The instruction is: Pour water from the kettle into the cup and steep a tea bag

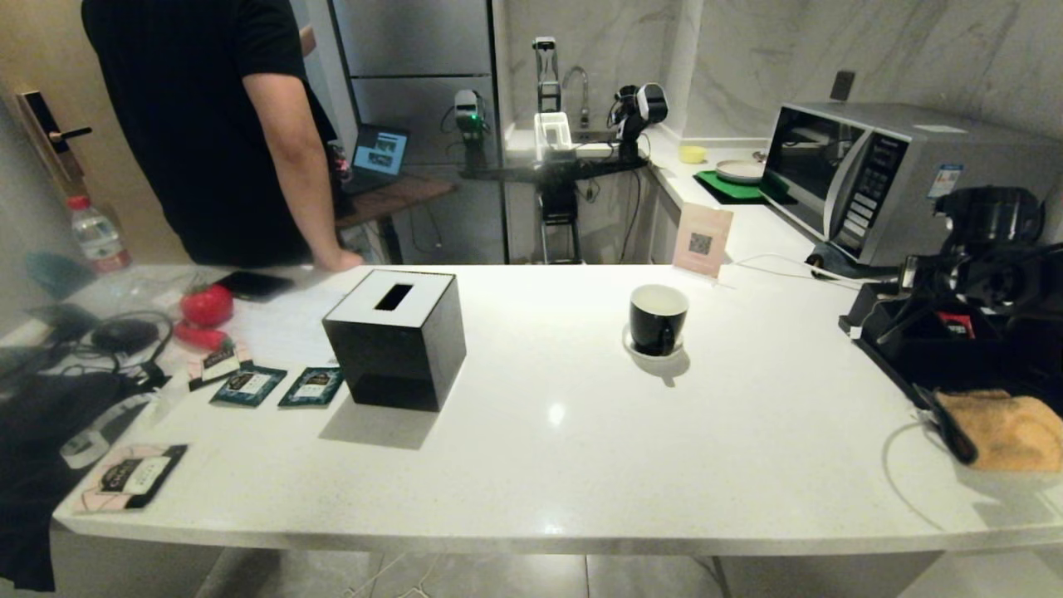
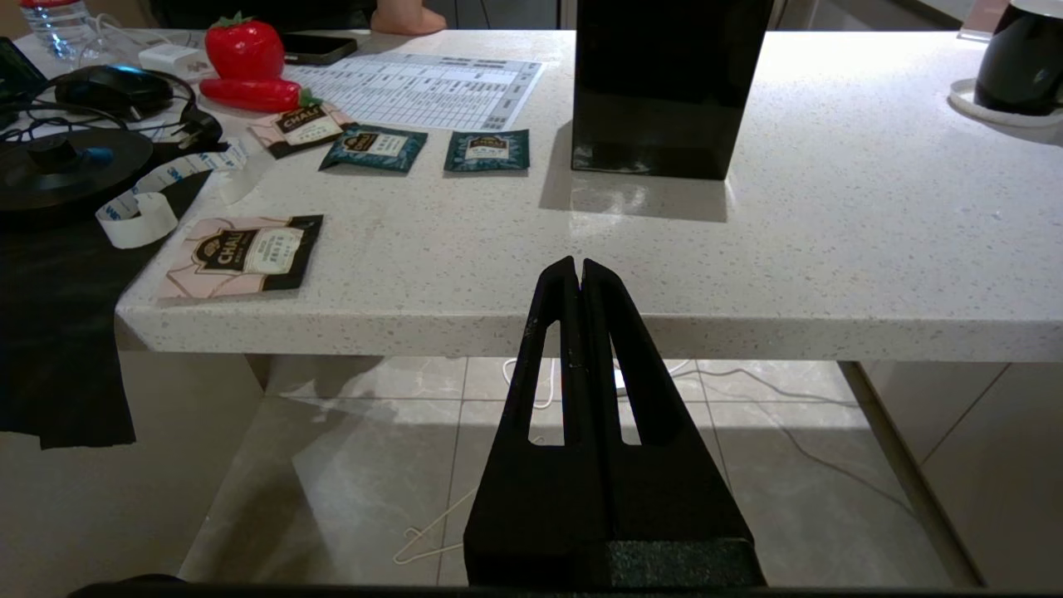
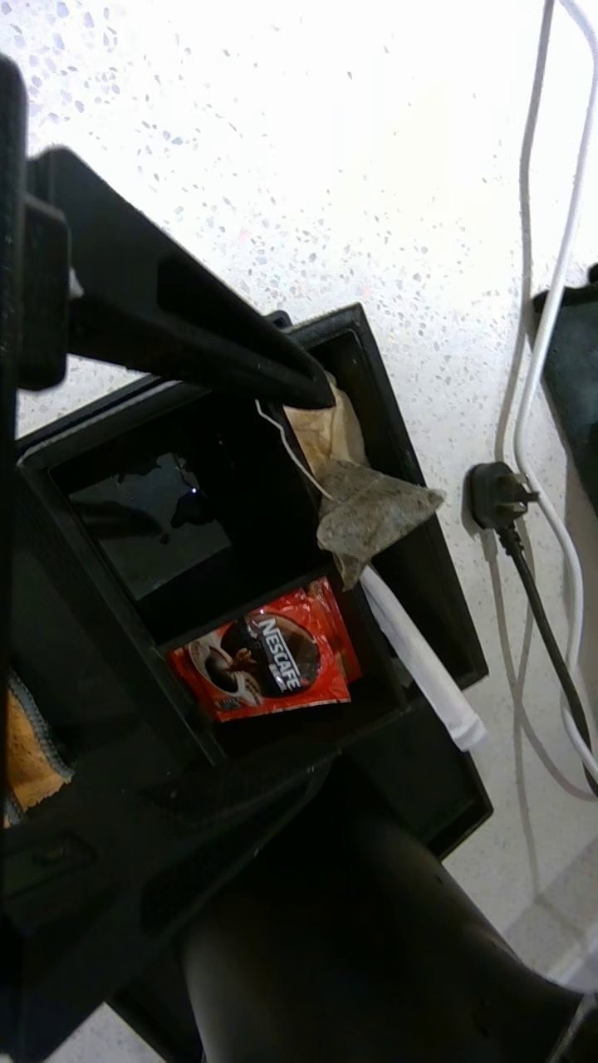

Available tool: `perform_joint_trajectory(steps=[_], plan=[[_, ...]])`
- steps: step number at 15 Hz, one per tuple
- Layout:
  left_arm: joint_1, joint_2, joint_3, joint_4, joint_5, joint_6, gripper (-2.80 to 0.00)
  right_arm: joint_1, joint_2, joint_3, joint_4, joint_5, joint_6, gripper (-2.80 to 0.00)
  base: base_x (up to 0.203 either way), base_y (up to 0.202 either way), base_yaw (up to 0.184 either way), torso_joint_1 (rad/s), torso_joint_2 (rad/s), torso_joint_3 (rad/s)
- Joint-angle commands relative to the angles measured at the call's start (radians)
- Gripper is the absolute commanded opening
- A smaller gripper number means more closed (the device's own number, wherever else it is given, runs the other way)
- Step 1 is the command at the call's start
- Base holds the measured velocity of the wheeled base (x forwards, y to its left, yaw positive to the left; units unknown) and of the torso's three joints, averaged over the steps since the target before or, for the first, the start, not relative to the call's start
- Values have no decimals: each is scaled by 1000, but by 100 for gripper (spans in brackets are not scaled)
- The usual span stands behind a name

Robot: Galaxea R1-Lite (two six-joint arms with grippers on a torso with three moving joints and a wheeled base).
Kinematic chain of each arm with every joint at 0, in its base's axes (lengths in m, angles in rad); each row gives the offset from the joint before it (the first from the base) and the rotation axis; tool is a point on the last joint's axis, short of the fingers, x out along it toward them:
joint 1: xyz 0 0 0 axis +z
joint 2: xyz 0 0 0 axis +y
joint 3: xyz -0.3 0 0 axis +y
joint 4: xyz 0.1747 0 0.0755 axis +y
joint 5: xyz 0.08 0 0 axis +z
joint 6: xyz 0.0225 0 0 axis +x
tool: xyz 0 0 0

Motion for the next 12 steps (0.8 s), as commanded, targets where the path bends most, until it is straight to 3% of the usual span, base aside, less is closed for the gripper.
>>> perform_joint_trajectory(steps=[1, 12], plan=[[0, 0, 0, 0, 0, -1, -280, -4, 9, 0, 1, -2, 0, 0, 0, 0, 0, 0, 0, 0], [0, 0, 0, 0, 0, -1, -280, -15, 67, -99, 38, 33, 20, 0, 0, 0, 0, 0, 0, 0]])
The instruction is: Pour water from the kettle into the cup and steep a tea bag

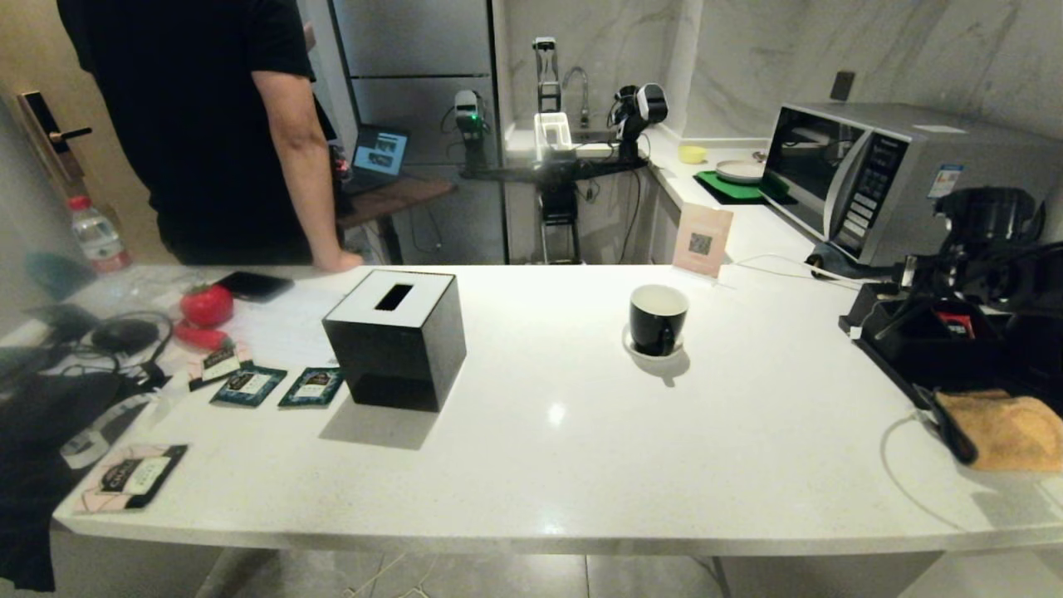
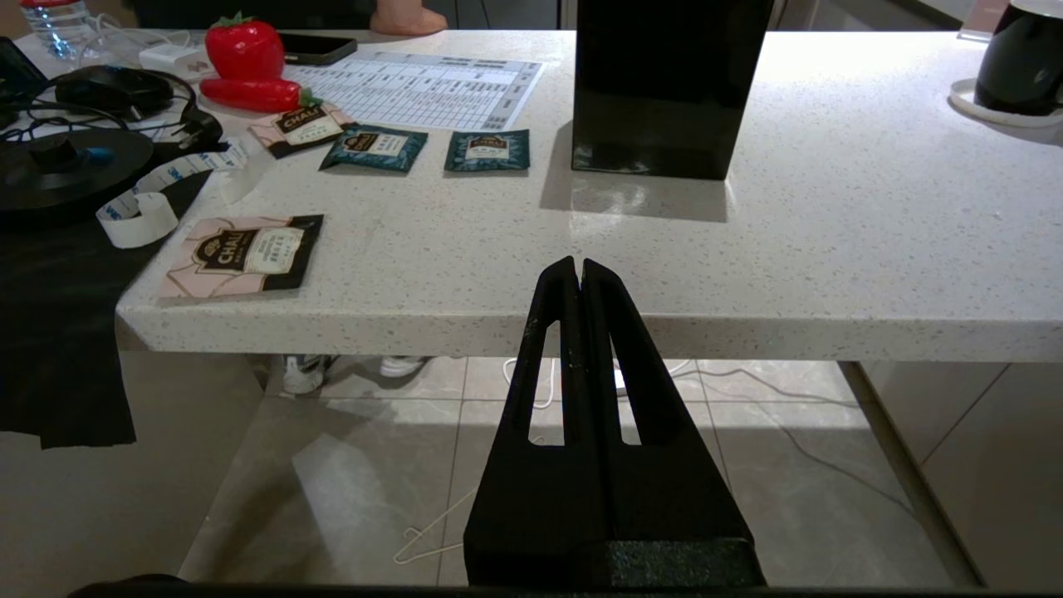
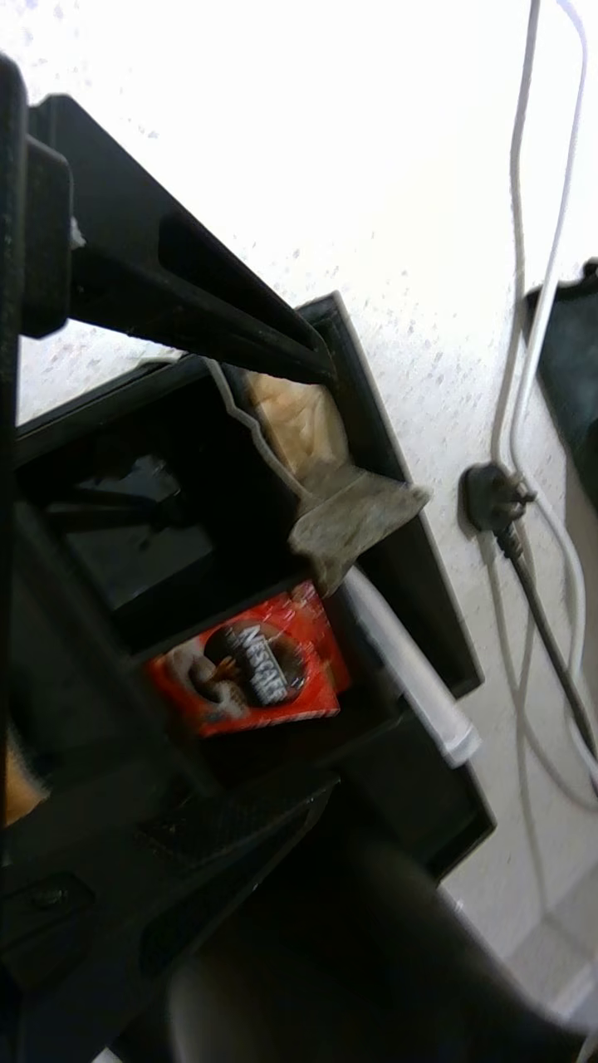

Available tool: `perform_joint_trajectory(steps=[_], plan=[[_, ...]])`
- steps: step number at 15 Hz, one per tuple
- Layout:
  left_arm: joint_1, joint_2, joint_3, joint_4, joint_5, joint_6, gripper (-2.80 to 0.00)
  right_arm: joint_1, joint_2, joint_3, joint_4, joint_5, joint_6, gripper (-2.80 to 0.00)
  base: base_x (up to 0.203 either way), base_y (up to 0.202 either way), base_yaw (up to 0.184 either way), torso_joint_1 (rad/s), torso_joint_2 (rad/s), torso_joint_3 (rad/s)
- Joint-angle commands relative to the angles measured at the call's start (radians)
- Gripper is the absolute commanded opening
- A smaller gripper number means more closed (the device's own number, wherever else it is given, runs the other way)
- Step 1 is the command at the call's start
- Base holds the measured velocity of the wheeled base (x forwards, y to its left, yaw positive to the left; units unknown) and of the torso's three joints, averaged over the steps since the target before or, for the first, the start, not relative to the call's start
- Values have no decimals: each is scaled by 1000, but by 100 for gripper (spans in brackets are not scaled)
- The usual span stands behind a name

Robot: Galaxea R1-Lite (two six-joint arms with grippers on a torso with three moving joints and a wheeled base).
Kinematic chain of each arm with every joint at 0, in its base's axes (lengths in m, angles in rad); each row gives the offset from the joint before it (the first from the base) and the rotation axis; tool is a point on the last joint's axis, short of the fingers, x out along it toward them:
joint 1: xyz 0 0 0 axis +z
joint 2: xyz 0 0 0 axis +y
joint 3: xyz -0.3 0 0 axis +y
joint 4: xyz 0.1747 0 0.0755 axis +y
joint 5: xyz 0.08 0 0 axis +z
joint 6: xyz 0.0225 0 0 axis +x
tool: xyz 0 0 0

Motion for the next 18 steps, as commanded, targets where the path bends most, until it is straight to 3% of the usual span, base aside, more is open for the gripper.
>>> perform_joint_trajectory(steps=[1, 18], plan=[[0, 0, 0, 0, 0, 0, -280, -3, 35, -45, -2, 40, 11, 0, 0, 0, 0, 0, 0, 0], [0, 1, 0, 0, 0, 0, -280, -12, 174, -150, -56, 61, 48, 0, 0, 0, 0, 0, 0, 0]])
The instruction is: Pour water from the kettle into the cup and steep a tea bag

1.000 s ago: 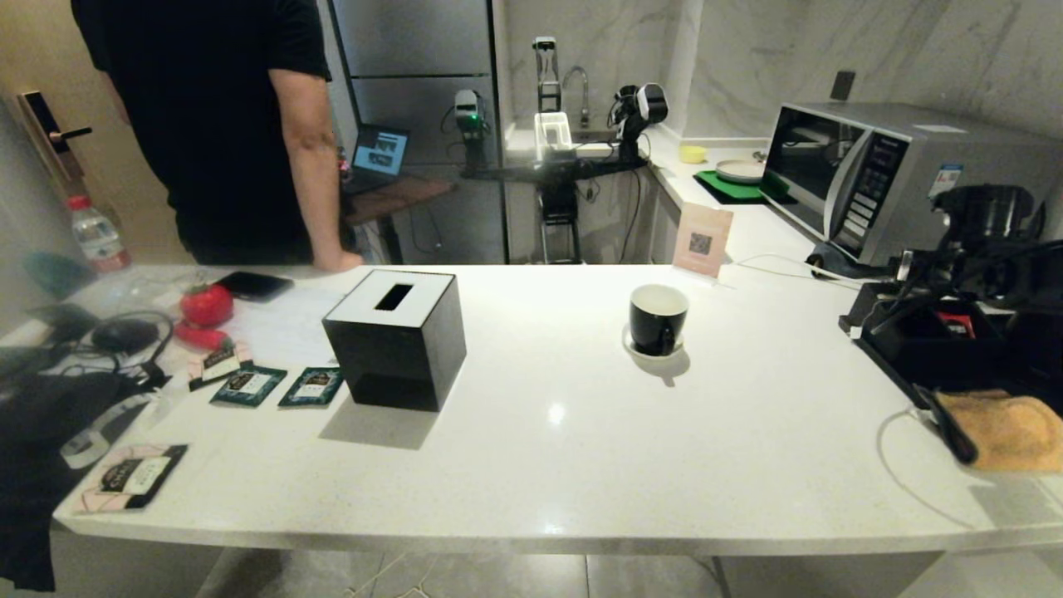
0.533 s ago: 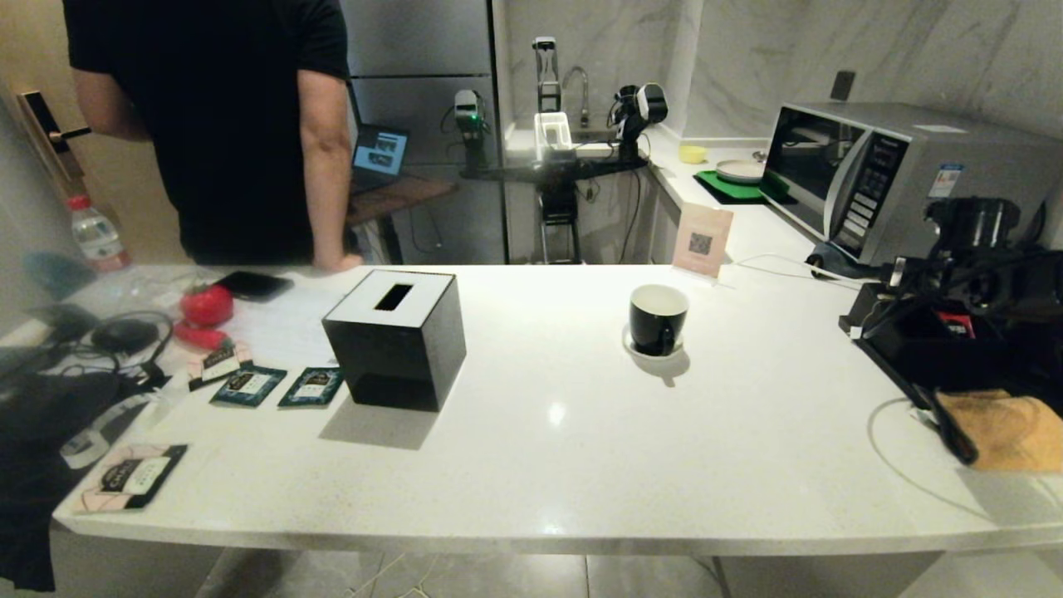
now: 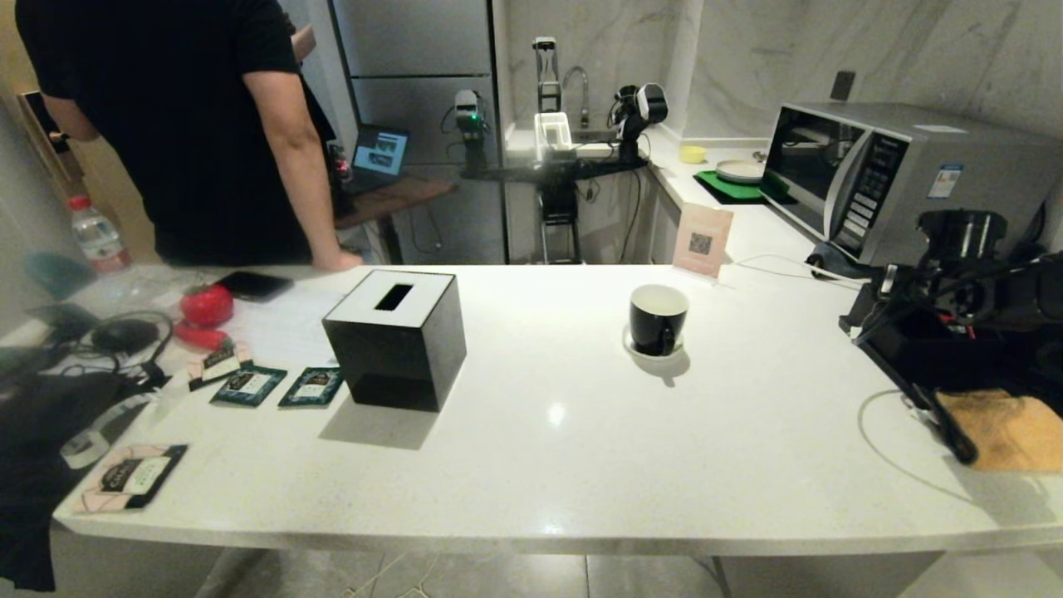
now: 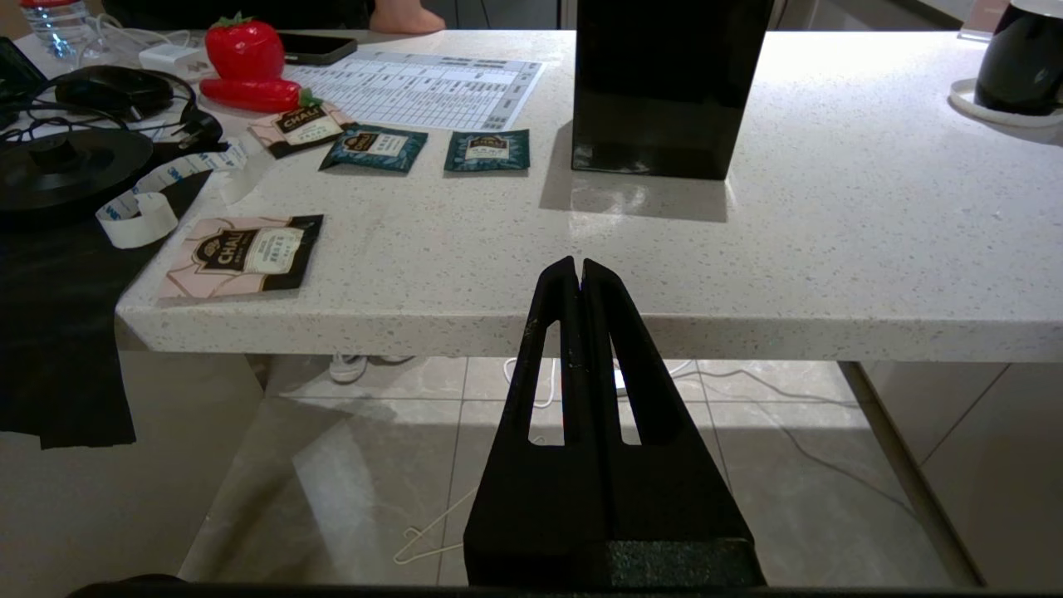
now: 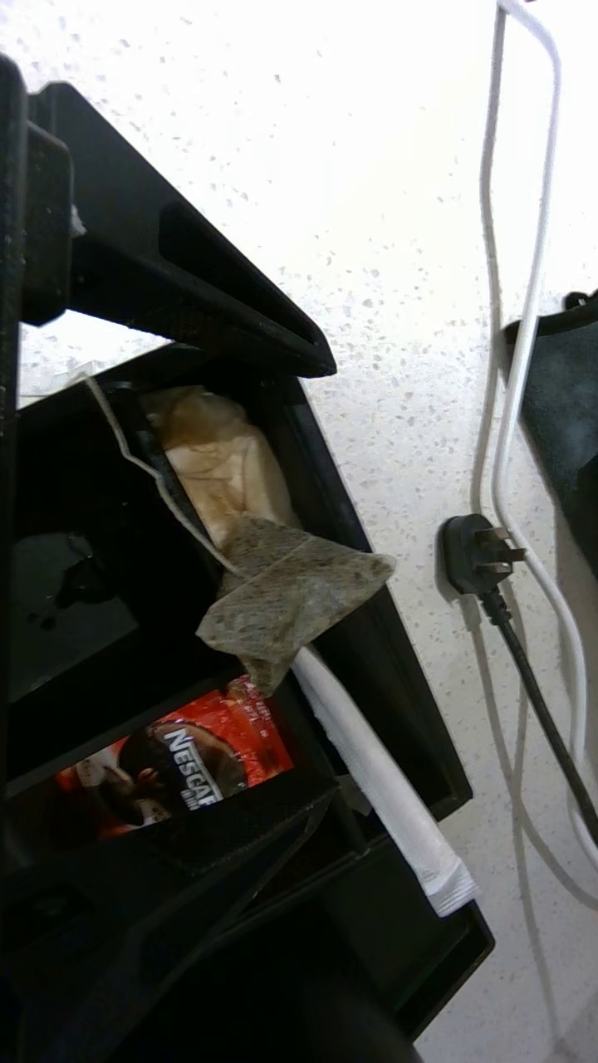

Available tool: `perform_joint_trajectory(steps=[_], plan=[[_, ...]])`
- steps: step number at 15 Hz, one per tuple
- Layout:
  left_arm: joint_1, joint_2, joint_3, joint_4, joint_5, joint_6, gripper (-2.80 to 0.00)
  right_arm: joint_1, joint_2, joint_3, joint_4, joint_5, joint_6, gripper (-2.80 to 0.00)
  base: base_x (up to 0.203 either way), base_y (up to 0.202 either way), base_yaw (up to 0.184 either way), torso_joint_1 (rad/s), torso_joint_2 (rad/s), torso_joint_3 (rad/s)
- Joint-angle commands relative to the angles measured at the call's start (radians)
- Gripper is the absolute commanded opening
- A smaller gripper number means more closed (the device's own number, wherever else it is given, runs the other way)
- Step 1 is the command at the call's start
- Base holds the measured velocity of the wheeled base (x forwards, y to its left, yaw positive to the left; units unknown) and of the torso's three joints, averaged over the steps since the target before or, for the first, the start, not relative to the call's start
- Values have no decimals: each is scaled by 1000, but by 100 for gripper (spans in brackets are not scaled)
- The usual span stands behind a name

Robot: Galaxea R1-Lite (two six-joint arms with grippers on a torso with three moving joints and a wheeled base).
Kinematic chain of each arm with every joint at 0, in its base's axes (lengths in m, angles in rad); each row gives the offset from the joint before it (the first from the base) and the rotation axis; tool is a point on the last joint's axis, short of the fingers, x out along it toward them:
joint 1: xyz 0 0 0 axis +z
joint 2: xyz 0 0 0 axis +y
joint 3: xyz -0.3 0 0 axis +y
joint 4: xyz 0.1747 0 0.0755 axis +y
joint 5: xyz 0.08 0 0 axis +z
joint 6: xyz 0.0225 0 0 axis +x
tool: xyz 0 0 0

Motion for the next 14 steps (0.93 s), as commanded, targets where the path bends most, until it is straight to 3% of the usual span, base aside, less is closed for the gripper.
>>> perform_joint_trajectory(steps=[1, 14], plan=[[0, 0, 0, 0, 0, 0, -280, 0, 20, -17, -2, -3, 1, 0, 0, 0, 0, 0, 0, 0], [0, 1, 0, 0, 0, 0, -280, -2, 52, -24, -2, -3, 21, 0, 0, 0, 0, 0, 0, 0]])
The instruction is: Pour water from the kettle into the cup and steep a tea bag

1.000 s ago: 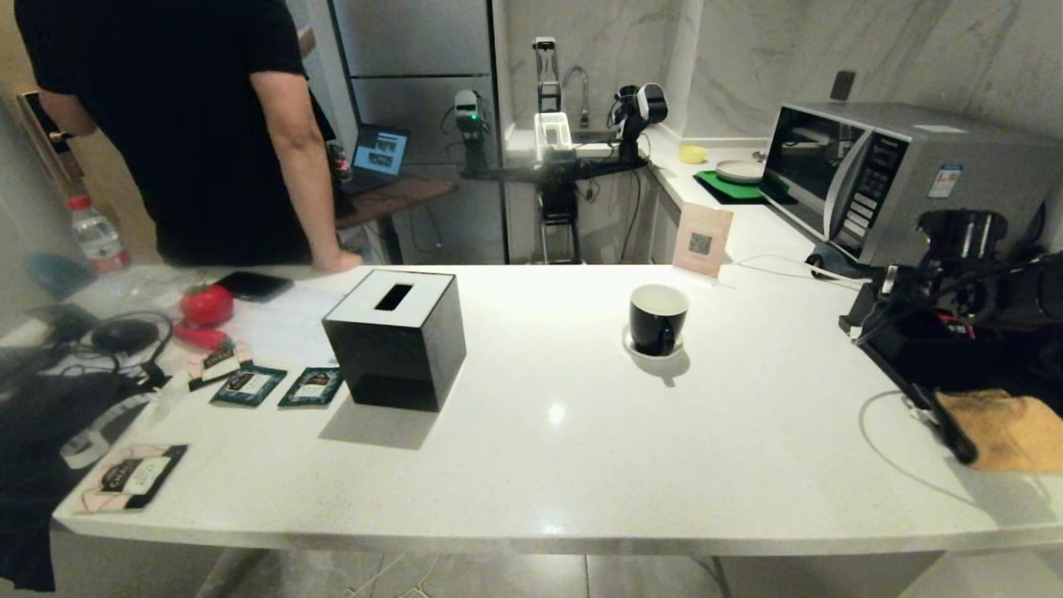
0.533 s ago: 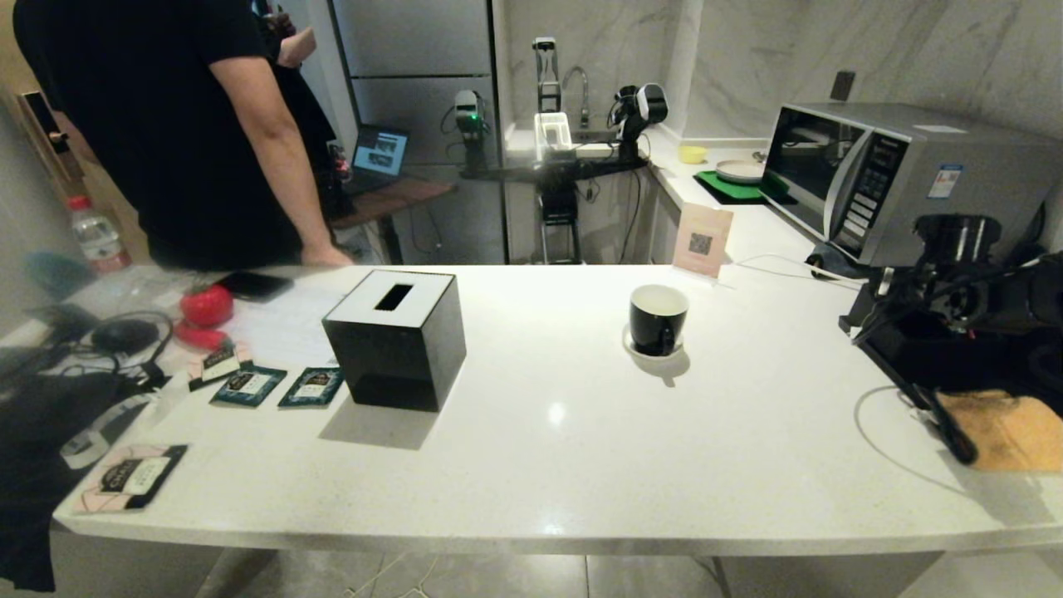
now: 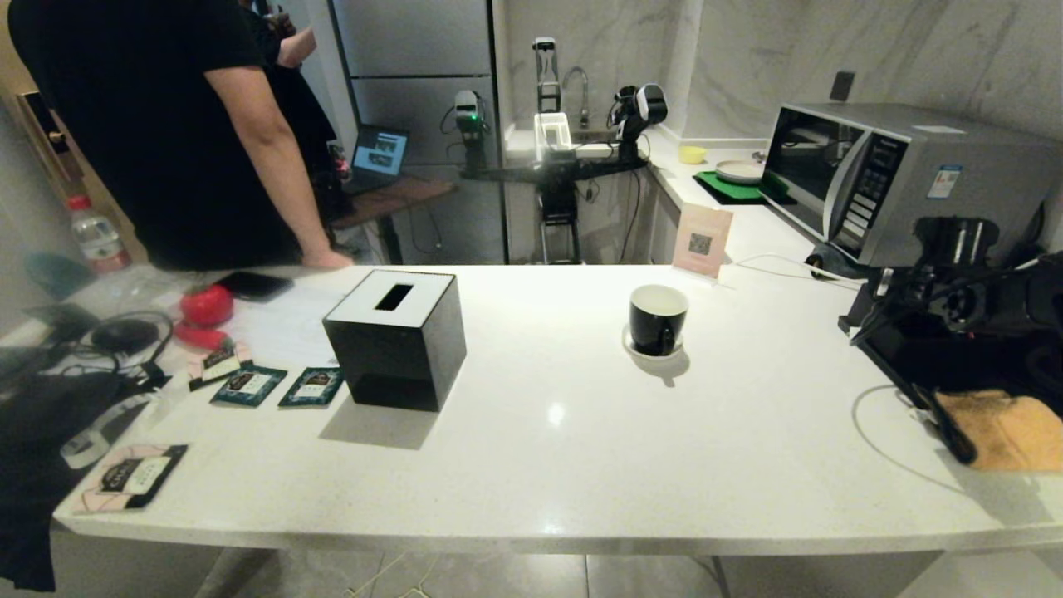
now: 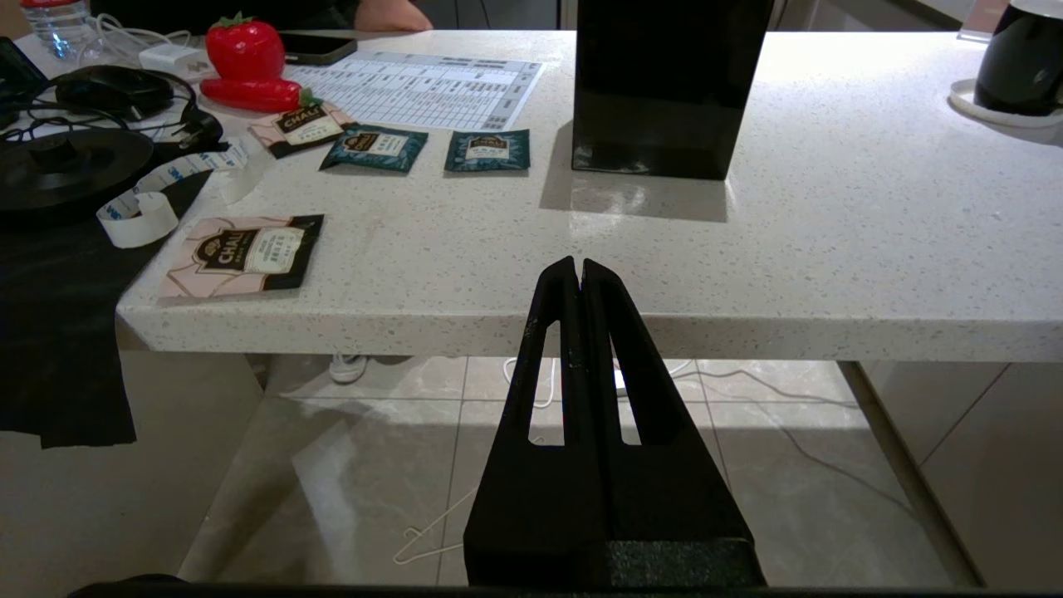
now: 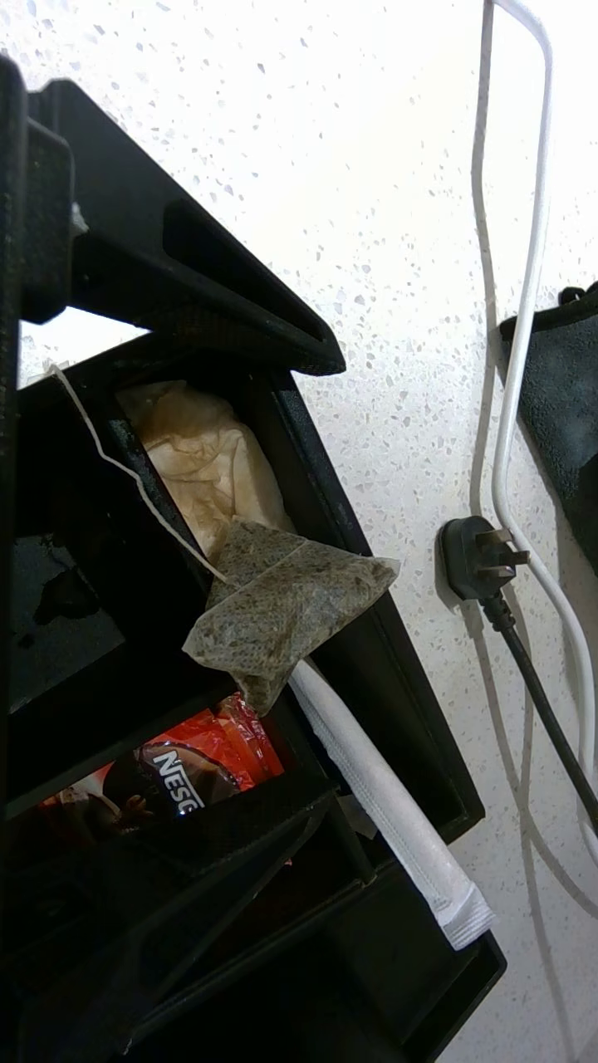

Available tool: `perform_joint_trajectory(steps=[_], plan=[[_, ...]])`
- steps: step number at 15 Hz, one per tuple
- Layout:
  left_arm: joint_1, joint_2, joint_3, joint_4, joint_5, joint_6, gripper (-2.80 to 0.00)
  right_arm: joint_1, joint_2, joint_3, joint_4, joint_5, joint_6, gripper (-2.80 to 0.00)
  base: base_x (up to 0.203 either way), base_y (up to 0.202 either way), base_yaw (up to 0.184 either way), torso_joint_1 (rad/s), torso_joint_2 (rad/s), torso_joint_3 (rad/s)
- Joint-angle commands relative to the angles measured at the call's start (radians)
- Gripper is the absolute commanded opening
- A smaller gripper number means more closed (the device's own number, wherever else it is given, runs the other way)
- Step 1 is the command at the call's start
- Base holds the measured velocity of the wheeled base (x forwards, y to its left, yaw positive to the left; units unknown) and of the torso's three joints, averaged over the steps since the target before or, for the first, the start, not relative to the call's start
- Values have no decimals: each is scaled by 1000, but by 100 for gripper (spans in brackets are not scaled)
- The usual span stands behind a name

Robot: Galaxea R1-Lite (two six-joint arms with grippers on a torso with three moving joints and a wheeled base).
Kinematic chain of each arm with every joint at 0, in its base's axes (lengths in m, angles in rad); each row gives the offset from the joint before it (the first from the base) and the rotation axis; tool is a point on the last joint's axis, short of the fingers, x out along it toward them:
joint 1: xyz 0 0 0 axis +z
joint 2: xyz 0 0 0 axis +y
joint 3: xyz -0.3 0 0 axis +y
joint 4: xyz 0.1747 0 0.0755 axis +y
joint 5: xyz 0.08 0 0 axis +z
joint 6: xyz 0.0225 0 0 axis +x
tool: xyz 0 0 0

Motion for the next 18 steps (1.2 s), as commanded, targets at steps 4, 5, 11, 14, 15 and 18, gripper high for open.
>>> perform_joint_trajectory(steps=[4, 5, 11, 14, 15, 18], plan=[[0, 0, 0, 0, 0, 0, -280, 0, 11, 2, 2, -2, -1, 0, 0, 0, 0, 0, 0, 0], [0, 0, 0, 0, 0, 0, -280, 0, 9, 2, 2, -2, -1, 0, 0, 0, 0, 0, 0, 0], [0, 0, 0, 0, 0, 0, -280, 0, 8, 5, 3, -2, -1, 0, 0, 0, 0, 0, 0, 0], [0, 1, 0, 0, 0, 0, -280, 0, 6, 8, 4, -2, -1, 0, 0, 0, 0, 0, 0, 0], [0, 0, 0, 0, 0, 0, -280, 0, 6, 8, 4, -2, -1, 0, 0, 0, 0, 0, 0, 0], [0, 0, 0, 0, 0, 0, -280, 0, 3, 10, 7, -2, -1, 0, 0, 0, 0, 0, 0, 0]])
